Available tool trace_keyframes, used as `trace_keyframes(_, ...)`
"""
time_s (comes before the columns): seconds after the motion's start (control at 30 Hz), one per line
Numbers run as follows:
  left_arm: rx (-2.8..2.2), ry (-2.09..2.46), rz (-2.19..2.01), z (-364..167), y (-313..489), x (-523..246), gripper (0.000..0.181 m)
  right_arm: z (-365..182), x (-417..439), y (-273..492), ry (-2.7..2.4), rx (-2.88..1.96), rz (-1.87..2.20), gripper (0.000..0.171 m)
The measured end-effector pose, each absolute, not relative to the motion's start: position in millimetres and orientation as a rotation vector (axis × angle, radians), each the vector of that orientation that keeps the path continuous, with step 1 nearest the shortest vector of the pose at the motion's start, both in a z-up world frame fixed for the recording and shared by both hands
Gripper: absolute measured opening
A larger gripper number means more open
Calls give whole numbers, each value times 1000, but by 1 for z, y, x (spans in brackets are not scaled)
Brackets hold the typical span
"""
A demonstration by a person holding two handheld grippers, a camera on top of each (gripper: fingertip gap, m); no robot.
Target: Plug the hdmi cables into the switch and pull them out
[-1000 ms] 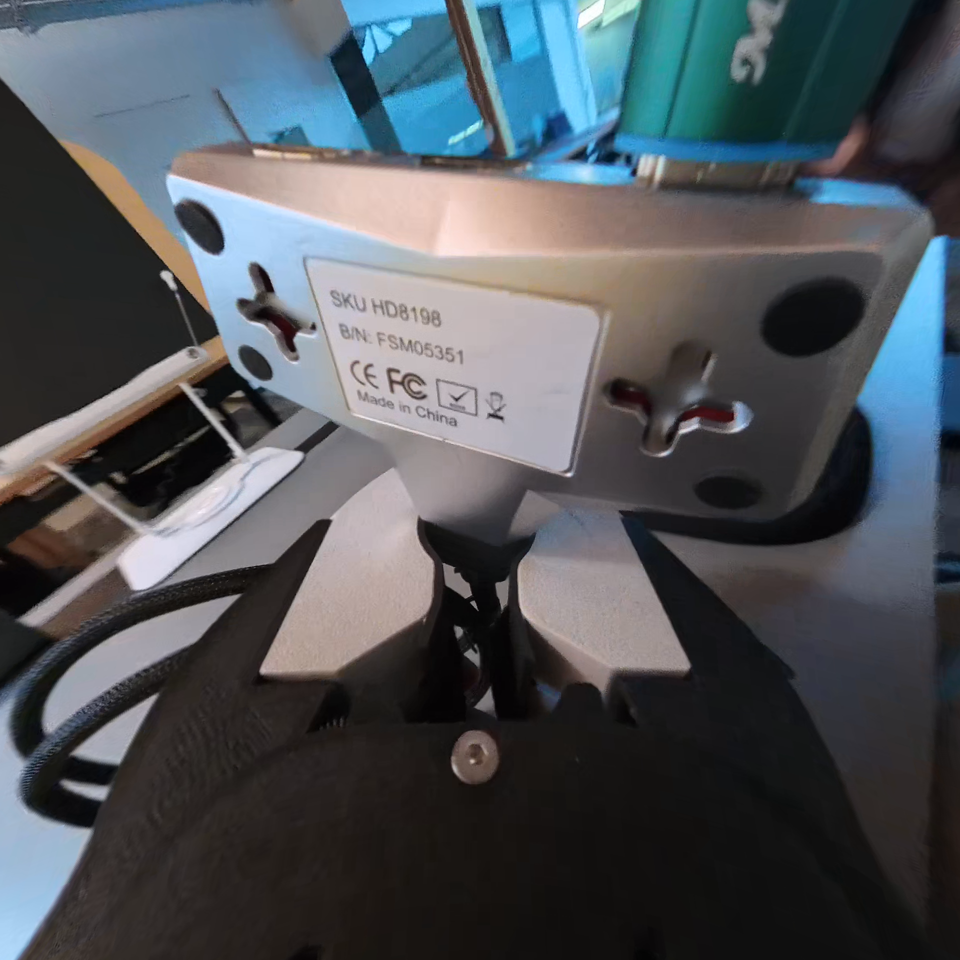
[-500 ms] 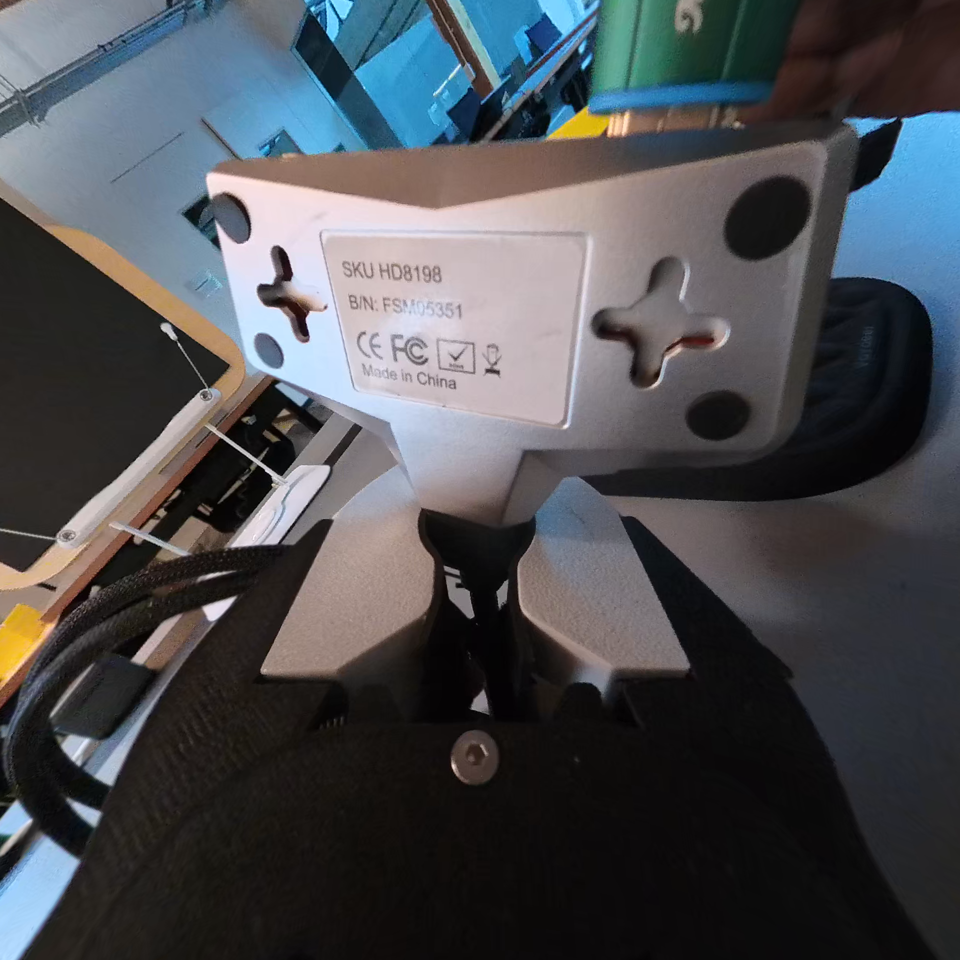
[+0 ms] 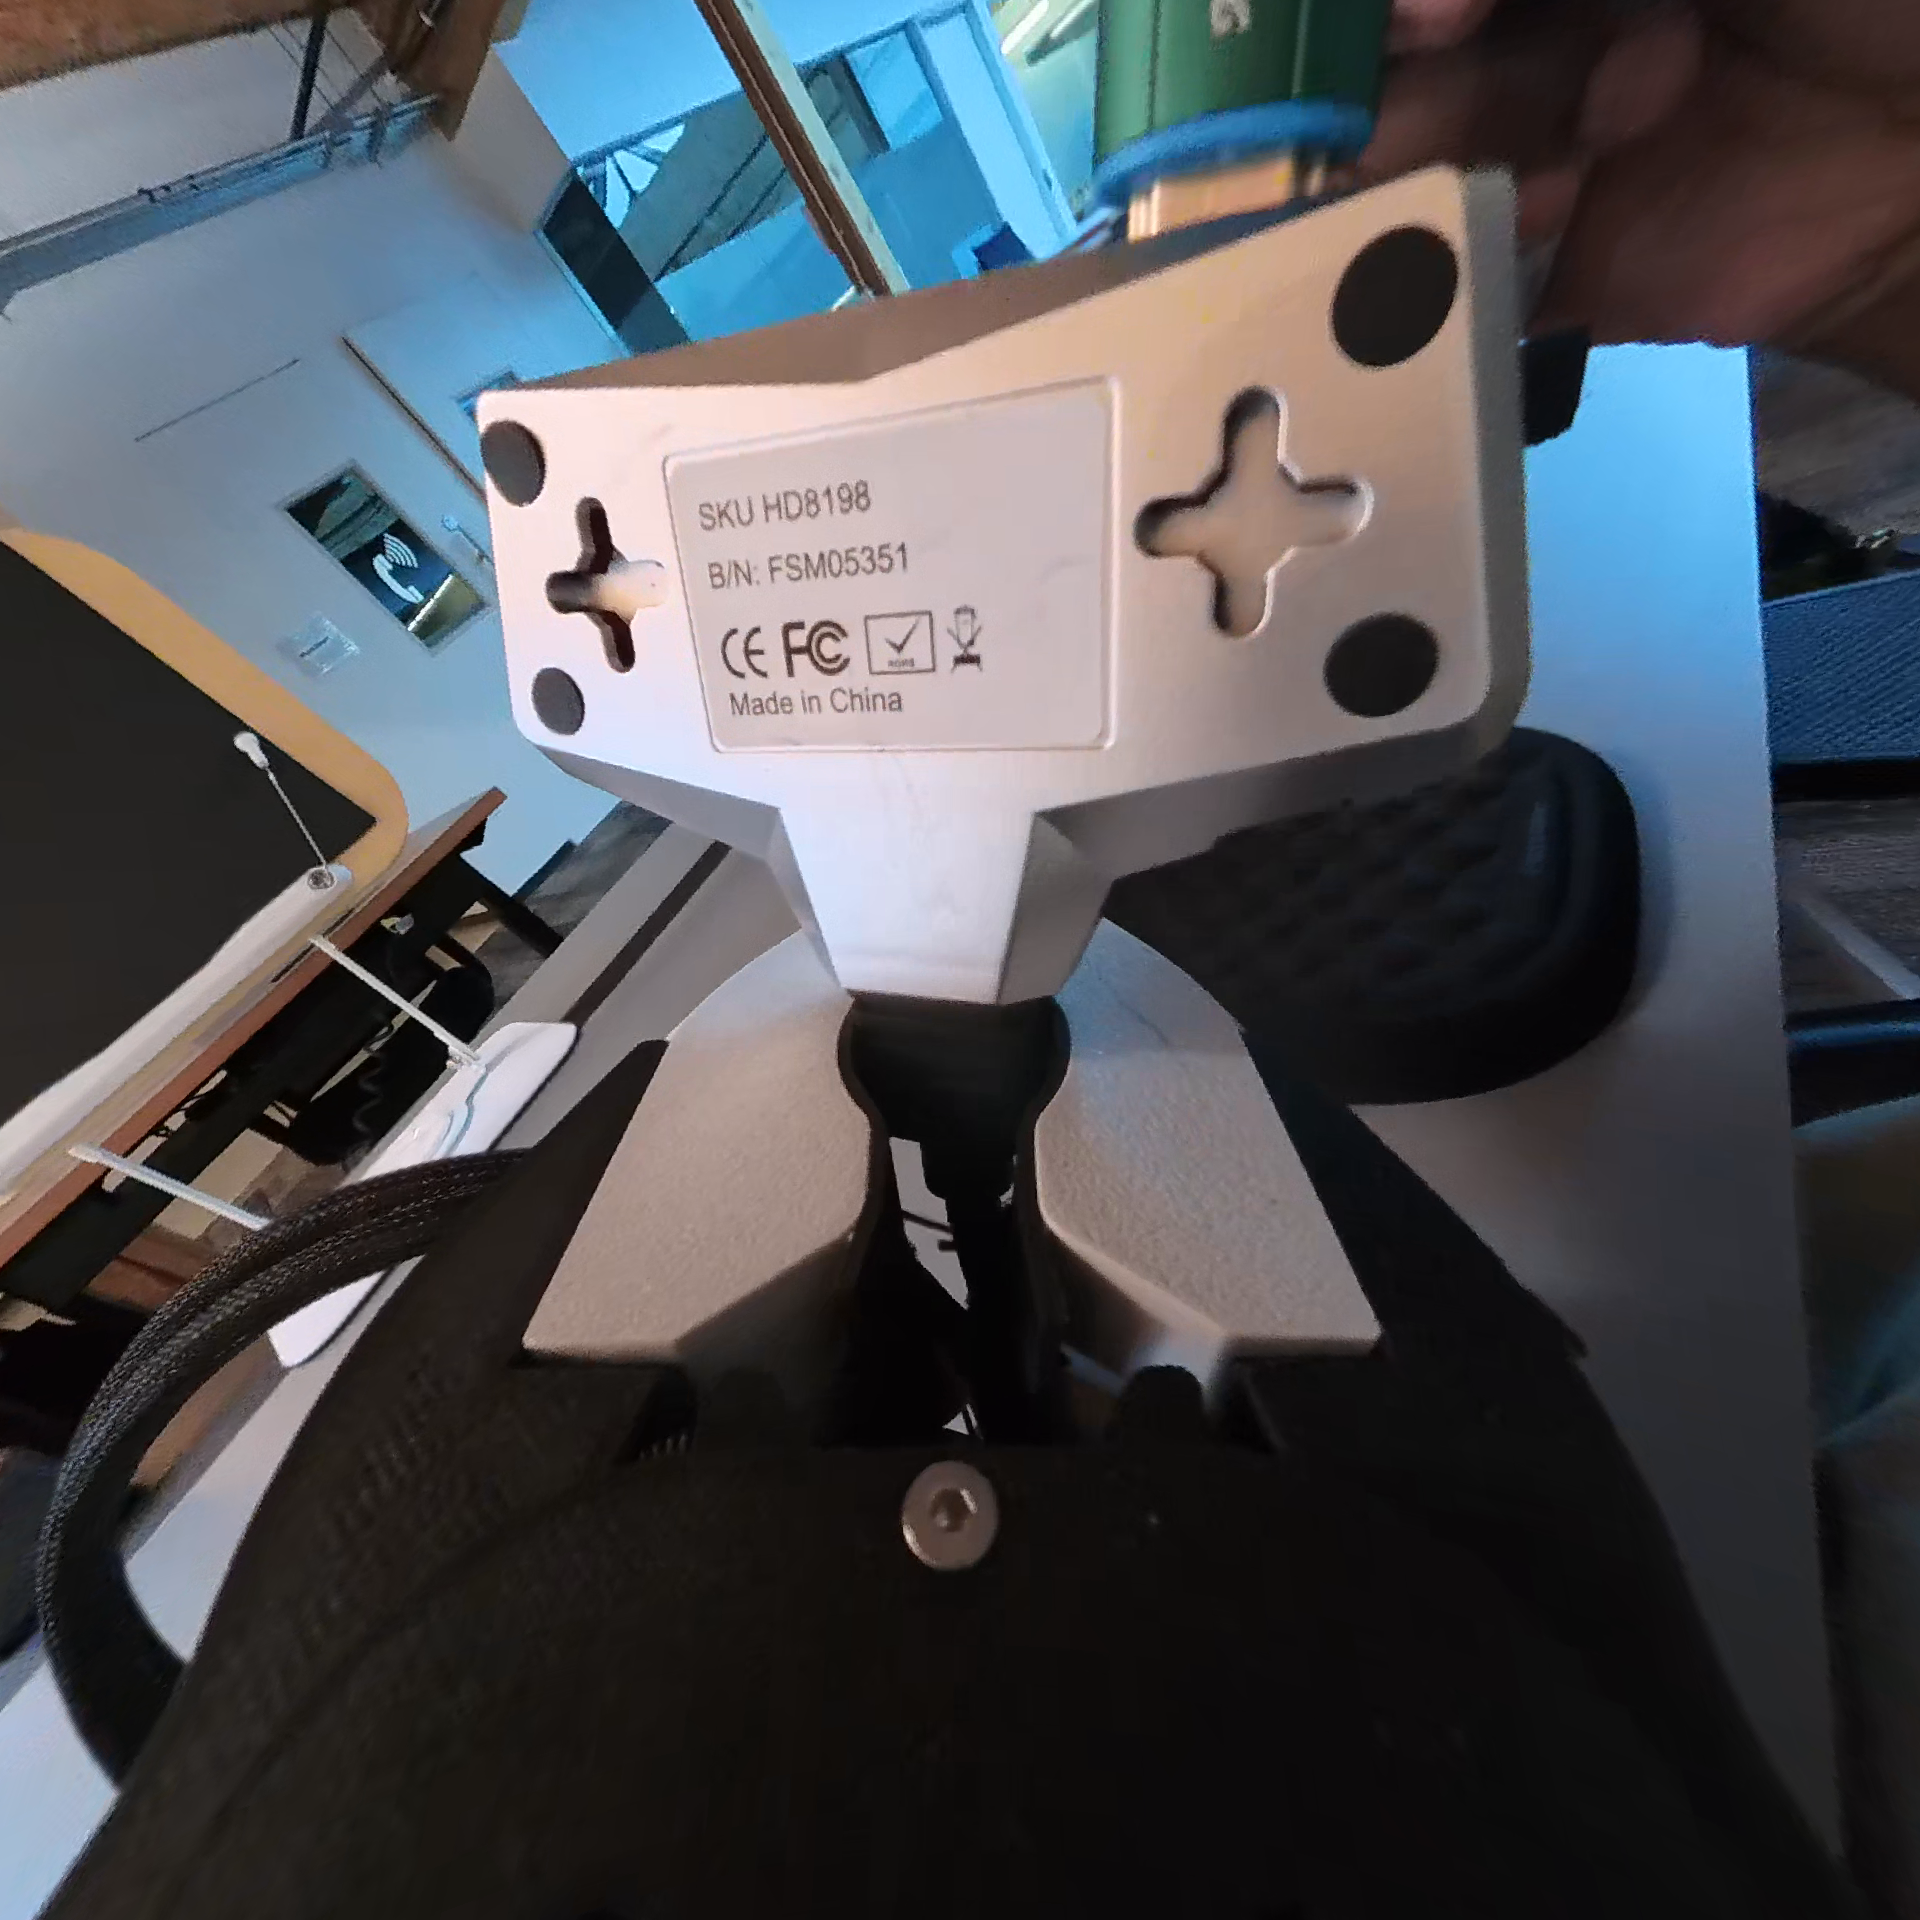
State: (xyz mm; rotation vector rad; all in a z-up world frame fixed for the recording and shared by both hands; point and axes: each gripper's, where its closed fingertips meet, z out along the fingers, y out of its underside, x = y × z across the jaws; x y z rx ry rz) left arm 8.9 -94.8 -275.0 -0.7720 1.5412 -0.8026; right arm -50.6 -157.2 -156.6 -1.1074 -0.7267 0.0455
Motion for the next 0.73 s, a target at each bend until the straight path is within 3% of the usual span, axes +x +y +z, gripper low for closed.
trace_keyframes(0.03,-766,1536,-812,-273,-96,9,19,-155,-50,-158,-729,-1108,30,0)
trace_keyframes(0.07,-767,1540,-799,-274,-96,9,17,-152,-50,-161,-724,-1091,29,0)
trace_keyframes(0.13,-938,1682,-440,-334,-40,6,19,-74,-28,-258,-550,-540,301,0)
trace_keyframes(0.17,-957,1691,-444,-336,-35,4,19,-52,-5,-303,-497,-411,292,0)
trace_keyframes(0.2,-891,1609,-592,-311,-52,6,18,-48,17,-307,-443,-512,34,0)
trace_keyframes(0.27,-866,1514,-788,-282,-74,7,18,-58,48,-295,-389,-818,-309,0)
trace_keyframes(0.73,-798,1171,-1086,-246,-57,-15,19,-214,250,-259,265,-1797,-666,0)
